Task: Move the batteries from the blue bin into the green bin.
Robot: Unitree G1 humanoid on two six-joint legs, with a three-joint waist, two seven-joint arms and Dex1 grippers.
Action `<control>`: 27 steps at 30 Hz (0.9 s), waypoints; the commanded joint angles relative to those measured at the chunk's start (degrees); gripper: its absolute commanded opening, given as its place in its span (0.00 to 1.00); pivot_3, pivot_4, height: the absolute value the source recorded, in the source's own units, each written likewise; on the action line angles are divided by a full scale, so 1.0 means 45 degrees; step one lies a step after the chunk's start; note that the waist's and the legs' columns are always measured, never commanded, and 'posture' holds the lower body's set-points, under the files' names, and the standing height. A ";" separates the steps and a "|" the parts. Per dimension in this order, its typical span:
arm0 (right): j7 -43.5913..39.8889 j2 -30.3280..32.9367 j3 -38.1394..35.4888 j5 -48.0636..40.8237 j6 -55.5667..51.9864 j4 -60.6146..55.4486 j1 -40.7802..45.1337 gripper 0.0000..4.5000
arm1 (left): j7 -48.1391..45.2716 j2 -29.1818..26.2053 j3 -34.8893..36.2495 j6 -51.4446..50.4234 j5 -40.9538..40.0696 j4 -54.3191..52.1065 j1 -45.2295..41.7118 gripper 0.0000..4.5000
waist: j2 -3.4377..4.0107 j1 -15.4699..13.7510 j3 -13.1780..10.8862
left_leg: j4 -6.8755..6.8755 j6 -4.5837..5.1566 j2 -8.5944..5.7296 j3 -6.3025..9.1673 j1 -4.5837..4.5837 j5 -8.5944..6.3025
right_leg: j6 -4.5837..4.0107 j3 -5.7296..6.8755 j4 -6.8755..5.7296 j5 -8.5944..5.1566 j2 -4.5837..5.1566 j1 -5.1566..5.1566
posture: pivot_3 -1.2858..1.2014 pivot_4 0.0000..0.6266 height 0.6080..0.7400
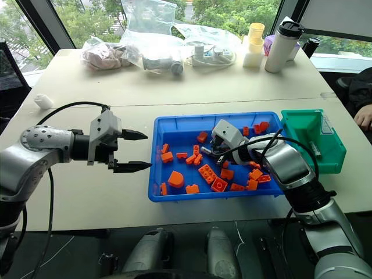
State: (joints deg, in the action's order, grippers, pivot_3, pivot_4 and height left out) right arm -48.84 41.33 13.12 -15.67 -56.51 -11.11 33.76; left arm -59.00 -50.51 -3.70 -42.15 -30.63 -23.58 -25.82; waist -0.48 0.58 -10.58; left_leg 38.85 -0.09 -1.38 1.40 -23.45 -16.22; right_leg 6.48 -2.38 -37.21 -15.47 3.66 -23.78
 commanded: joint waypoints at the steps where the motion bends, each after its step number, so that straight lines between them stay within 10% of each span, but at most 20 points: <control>1: 0.0544 0.0566 -0.3522 -0.1136 -0.1278 -0.1012 0.0713 0.00 | 0.0235 0.0594 0.0303 0.0043 -0.0423 -0.0167 -0.0776 1.00 | -0.0002 -0.0080 -0.0002 | 0.0002 0.0000 -0.0002 0.0003 -0.0005 0.0000 | 0.0000 0.0003 0.0001 0.0000 0.0003 0.0002 | 0.52 0.24 1.00; 10: 0.2543 0.2704 -0.8960 -0.0681 -0.2235 0.0296 -0.0843 0.00 | 0.0255 0.3516 -0.1102 0.1493 0.0484 0.2614 -0.3559 1.00 | -0.0001 -0.0390 0.0001 | 0.0009 0.0002 -0.0021 0.0019 -0.0009 0.0001 | 0.0001 0.0009 0.0010 0.0001 0.0007 0.0026 | 0.52 0.24 1.00; 26: 0.3003 0.3838 -0.8531 0.0133 -0.0238 0.2632 -0.3006 0.00 | -0.0258 0.3931 -0.1239 0.2181 0.1013 0.3269 -0.3597 1.00 | 0.0035 0.0034 0.0009 | 0.0012 0.0020 0.0007 -0.0054 0.0015 -0.0007 | 0.0006 -0.0045 -0.0019 0.0002 -0.0034 0.0002 | 0.52 0.24 1.00; 27: 0.3004 0.3894 -0.8431 0.0191 -0.0175 0.2703 -0.3021 0.12 | -0.0221 0.3898 -0.1225 0.2151 0.1017 0.3194 -0.3518 1.00 | 0.0035 0.0011 0.0010 | 0.0014 0.0020 0.0005 -0.0053 0.0014 -0.0007 | 0.0007 -0.0045 -0.0019 0.0003 -0.0032 0.0002 | 0.52 0.24 1.00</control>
State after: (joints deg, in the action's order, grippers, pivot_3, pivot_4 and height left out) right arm -35.22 57.40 -24.32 -14.83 -58.47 1.33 19.75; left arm -60.00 -32.53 -10.42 -32.91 -26.00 -6.93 -41.52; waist -0.32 0.63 -10.54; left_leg 38.92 0.00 -1.35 1.17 -23.38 -16.25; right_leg 6.52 -2.58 -37.29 -15.45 3.53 -23.77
